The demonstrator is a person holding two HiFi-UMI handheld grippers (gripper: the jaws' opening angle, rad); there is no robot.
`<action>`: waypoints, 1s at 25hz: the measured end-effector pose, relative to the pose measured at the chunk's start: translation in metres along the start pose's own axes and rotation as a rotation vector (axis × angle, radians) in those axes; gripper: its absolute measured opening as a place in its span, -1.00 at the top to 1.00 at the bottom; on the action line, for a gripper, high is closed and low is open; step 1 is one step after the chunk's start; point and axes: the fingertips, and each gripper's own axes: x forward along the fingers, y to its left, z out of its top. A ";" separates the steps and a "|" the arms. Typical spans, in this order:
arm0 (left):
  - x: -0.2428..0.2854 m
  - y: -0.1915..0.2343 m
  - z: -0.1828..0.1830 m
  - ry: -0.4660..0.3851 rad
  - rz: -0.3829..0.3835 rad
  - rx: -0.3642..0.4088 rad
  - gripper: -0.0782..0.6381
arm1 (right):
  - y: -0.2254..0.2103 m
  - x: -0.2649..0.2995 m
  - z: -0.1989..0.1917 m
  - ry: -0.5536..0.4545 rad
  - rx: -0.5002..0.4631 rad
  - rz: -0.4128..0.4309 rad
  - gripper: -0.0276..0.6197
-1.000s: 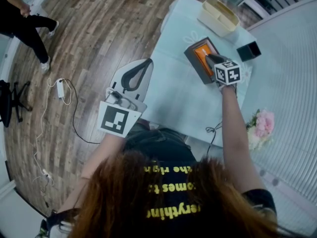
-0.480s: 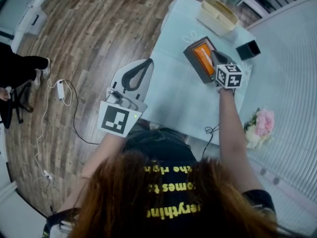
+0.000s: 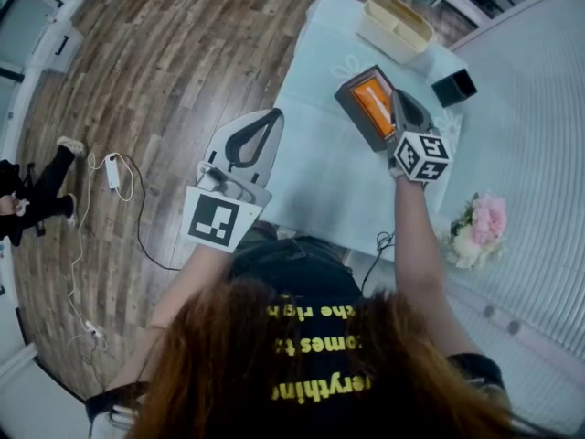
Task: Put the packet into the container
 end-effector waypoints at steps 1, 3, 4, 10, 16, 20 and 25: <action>0.001 -0.001 0.001 -0.001 -0.006 0.003 0.78 | 0.002 -0.004 0.005 -0.022 0.007 -0.003 0.84; 0.004 -0.004 0.002 -0.004 -0.018 0.007 0.79 | 0.006 -0.013 0.015 -0.063 0.014 -0.011 0.84; 0.005 -0.006 0.002 -0.004 -0.024 0.008 0.79 | 0.008 -0.017 0.019 -0.081 0.012 -0.016 0.84; 0.009 -0.015 0.005 -0.010 -0.058 0.016 0.79 | 0.022 -0.047 0.039 -0.157 0.032 -0.034 0.84; 0.009 -0.022 0.003 -0.007 -0.085 0.013 0.79 | 0.039 -0.073 0.053 -0.202 0.051 -0.008 0.84; 0.007 -0.024 0.005 -0.005 -0.104 0.009 0.79 | 0.049 -0.084 0.058 -0.211 0.051 -0.008 0.84; 0.007 -0.027 0.001 0.000 -0.116 0.001 0.79 | 0.063 -0.098 0.059 -0.222 0.070 -0.006 0.84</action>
